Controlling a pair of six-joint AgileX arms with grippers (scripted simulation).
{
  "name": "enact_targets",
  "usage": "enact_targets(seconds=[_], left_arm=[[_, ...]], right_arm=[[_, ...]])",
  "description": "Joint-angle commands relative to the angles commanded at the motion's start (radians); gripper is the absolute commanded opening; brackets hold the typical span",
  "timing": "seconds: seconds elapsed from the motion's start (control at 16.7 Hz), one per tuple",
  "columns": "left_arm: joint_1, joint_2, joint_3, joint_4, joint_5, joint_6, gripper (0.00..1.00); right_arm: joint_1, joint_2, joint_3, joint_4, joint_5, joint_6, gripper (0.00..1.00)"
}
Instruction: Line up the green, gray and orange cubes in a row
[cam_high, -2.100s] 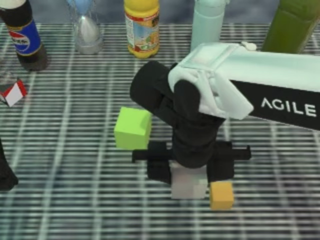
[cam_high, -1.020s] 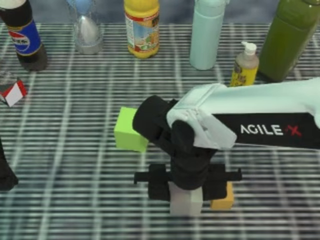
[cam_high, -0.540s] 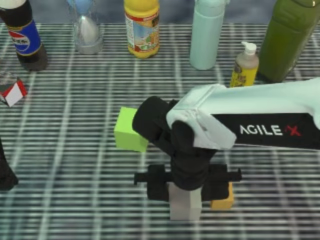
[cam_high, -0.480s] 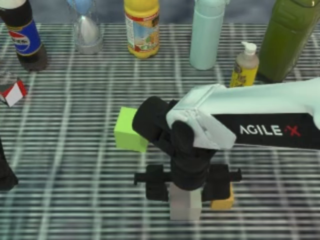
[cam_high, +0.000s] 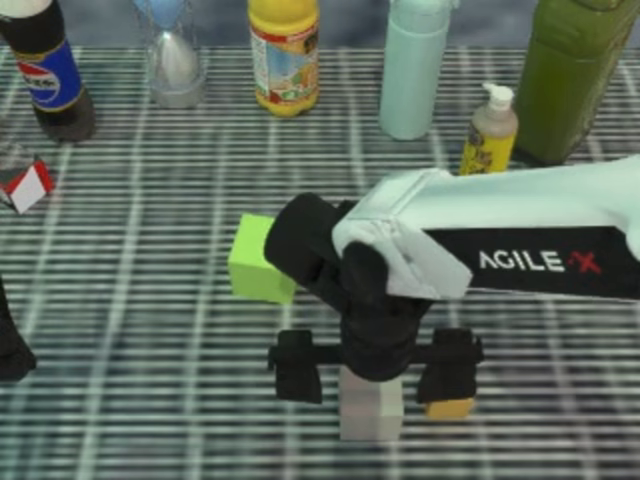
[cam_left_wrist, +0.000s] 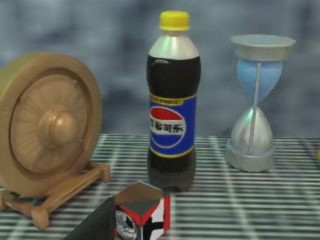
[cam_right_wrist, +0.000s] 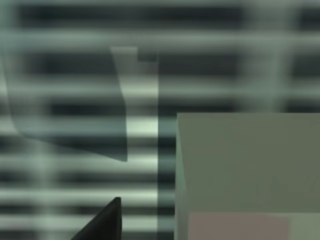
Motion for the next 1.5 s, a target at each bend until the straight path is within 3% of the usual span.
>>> enact_targets(seconds=[0.24, 0.72, 1.14, 1.5], left_arm=[[0.000, 0.000, 0.000, 0.000, 0.000, 0.000, 1.00], [0.000, 0.000, 0.000, 0.000, 0.000, 0.000, 1.00], [-0.020, 0.059, 0.059, -0.042, 0.002, -0.011, 1.00], [-0.123, 0.461, 0.440, -0.285, 0.002, -0.074, 1.00]], right_arm=[[0.002, -0.006, 0.015, -0.017, 0.000, 0.000, 1.00], [0.009, -0.094, 0.157, -0.249, -0.001, 0.000, 1.00], [-0.017, -0.150, 0.110, -0.214, 0.009, -0.033, 1.00], [-0.168, -0.497, -0.161, -0.026, 0.041, -0.204, 1.00]])
